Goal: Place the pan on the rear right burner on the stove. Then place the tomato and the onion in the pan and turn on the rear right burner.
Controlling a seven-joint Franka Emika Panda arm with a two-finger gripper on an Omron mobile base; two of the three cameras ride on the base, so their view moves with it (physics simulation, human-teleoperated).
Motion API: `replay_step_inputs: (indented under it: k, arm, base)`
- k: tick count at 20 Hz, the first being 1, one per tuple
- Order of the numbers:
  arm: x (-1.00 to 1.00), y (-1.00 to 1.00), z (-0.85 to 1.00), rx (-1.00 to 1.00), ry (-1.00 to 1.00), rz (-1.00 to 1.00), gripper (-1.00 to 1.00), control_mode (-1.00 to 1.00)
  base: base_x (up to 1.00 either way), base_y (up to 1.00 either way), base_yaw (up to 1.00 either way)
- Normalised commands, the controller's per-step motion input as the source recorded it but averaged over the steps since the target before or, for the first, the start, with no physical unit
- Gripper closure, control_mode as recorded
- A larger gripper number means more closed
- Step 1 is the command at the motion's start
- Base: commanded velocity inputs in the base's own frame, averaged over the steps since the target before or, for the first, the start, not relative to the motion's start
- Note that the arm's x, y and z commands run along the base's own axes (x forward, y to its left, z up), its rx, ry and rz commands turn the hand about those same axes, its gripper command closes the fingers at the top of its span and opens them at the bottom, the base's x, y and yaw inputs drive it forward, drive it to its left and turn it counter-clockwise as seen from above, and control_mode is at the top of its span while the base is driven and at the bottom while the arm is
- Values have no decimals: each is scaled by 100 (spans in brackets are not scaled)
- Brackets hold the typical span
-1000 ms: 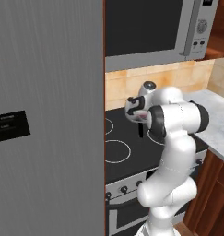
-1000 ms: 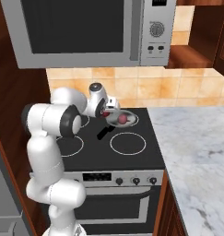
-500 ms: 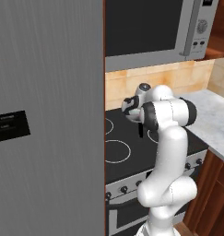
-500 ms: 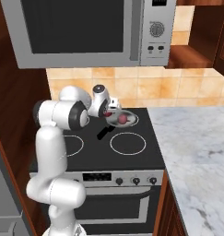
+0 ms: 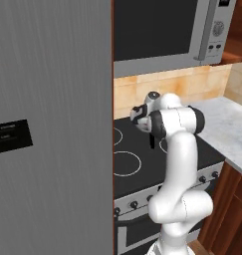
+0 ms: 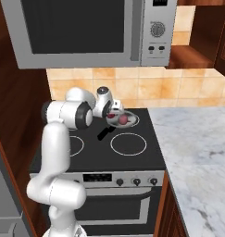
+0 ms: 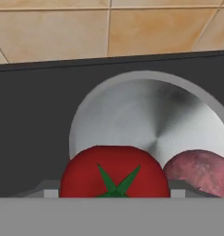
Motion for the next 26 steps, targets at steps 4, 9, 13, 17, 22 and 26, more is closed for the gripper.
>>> replay_step_inputs:
  k: [4, 9, 13, 17, 22, 26]
  arm:
    - [21, -3, -29, 0, 3, 0, 100, -100]
    - [25, 0, -22, 0, 3, 0, -100, -100]
    - [23, -3, -4, 0, 1, 0, -100, -100]
    - [0, -5, 3, 0, 0, 0, -100, -100]
    - [0, 0, 17, 0, 0, 0, -100, -100]
    - [-43, 0, 33, 0, -7, 0, -100, -100]
  base:
    - [0, 0, 0]
    - [0, 0, 0]
    - [0, 0, 0]
    - [0, 0, 0]
    - [0, 0, 0]
    - [0, 0, 0]
